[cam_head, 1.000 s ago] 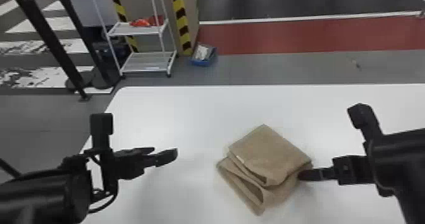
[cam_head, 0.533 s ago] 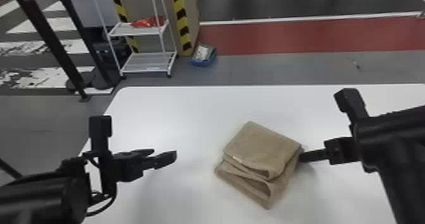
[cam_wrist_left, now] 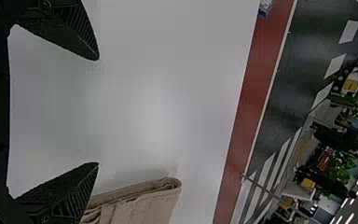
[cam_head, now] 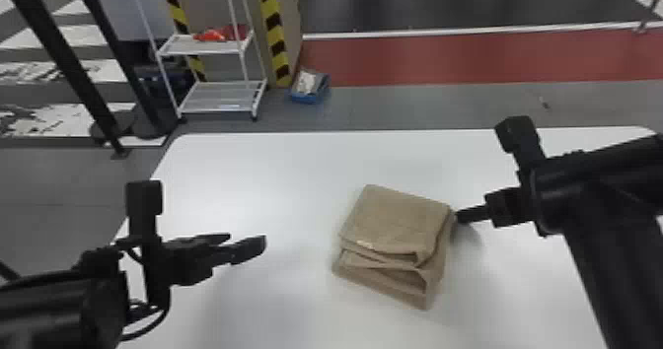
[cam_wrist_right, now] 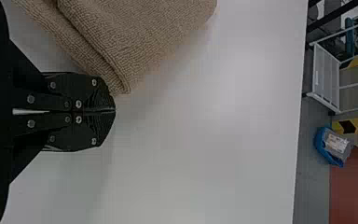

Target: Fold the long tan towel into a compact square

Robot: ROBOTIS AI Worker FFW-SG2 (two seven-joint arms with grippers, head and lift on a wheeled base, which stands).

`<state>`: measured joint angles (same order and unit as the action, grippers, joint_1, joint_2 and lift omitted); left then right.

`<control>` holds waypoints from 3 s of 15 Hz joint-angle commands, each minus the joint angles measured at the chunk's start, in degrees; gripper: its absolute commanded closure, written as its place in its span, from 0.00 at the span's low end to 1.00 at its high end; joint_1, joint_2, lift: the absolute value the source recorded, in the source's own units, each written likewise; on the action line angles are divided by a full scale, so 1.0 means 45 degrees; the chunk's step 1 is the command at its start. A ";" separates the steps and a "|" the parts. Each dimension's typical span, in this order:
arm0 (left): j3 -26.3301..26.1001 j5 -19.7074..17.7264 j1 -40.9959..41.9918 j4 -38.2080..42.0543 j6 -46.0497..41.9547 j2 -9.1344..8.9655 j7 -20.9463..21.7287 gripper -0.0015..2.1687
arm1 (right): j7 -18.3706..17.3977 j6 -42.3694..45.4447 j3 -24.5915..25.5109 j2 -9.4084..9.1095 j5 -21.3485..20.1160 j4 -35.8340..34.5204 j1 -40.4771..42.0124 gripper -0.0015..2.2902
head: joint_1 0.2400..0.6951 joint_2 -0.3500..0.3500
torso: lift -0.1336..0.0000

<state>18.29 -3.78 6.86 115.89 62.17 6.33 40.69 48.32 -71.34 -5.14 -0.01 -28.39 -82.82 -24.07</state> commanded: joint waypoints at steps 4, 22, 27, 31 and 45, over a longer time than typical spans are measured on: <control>-0.0060 0.0000 -0.0059 -0.0011 0.0003 0.0000 -0.0020 0.04 | -0.0268 0.0824 -0.0187 -0.0009 0.0802 0.0280 -0.0198 0.90 | 1.00 0.69 | 0.07; 0.0096 0.0000 -0.0156 -0.0304 -0.0153 0.0039 -0.0039 0.04 | -0.0503 0.2738 -0.0734 -0.0009 0.1720 -0.0834 0.0661 0.90 | 1.00 0.76 | 0.07; 0.0116 0.0000 -0.0215 -0.0401 -0.0231 0.0078 -0.0020 0.04 | 0.0943 0.2620 -0.0910 -0.0009 -0.0799 -0.4076 0.1658 0.07 | 1.00 0.77 | 0.07; 0.0037 0.0000 -0.0215 -0.0382 -0.0231 0.0059 -0.0078 0.04 | 0.2446 0.2347 -0.2648 -0.0009 -0.3006 -0.5209 0.2185 0.03 | 1.00 0.77 | 0.07; 0.0018 0.0000 -0.0078 -0.0304 -0.0231 0.0000 -0.0059 0.04 | 0.4771 0.3402 -0.4269 -0.0009 -0.5741 -0.4388 0.2595 0.05 | 1.00 0.91 | 0.07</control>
<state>18.40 -3.78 6.50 114.45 61.18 6.33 40.36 69.73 -56.56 -24.34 0.00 -52.81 -103.47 -12.27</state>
